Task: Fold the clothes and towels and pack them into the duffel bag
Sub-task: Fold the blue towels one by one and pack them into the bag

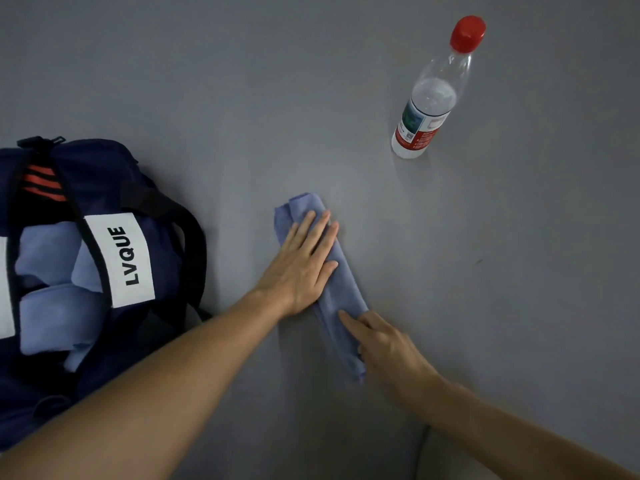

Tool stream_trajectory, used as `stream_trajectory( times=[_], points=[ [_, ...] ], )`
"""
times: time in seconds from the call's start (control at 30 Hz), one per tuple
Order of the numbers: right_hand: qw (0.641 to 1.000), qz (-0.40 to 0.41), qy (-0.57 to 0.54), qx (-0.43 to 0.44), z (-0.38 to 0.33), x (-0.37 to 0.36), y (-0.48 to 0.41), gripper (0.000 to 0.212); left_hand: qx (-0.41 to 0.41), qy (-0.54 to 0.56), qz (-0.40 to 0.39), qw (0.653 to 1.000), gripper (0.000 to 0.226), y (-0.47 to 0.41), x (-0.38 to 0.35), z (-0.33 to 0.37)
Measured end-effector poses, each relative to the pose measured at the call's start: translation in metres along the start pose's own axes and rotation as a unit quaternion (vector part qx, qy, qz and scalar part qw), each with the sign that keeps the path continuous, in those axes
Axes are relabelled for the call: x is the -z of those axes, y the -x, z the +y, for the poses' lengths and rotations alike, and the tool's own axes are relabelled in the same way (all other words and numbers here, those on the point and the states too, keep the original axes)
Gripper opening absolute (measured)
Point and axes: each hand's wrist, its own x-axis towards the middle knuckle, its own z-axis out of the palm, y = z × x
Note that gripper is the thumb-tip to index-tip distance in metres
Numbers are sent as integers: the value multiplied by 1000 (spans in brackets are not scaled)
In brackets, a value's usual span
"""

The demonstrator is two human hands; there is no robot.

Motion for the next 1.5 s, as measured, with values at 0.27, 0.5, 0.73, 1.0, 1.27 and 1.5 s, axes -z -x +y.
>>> stream_trajectory(
  times=[0.27, 0.5, 0.73, 1.0, 1.27, 1.5],
  points=[
    [977, 102, 29, 186, -9, -13, 3, 52, -11, -82, 51, 995, 65, 1, -4, 5],
    [918, 36, 297, 261, 39, 4, -1, 74, 4, -76, -1, 997, 69, 7, -6, 1],
    [957, 186, 99, 198, 12, -3, -7, 32, -23, 101, 127, 987, 38, 58, 16, 35],
    [966, 146, -169, -129, -20, 10, -33, 38, 114, 224, 61, 966, 44, 94, 14, 40],
    [955, 237, 141, 105, -12, 22, -45, 39, 268, 264, 104, 920, 30, 57, 21, 49],
    [932, 158, 284, 158, 12, 17, -51, 70, 100, 67, 216, 969, 47, 60, -3, 37]
  ],
)
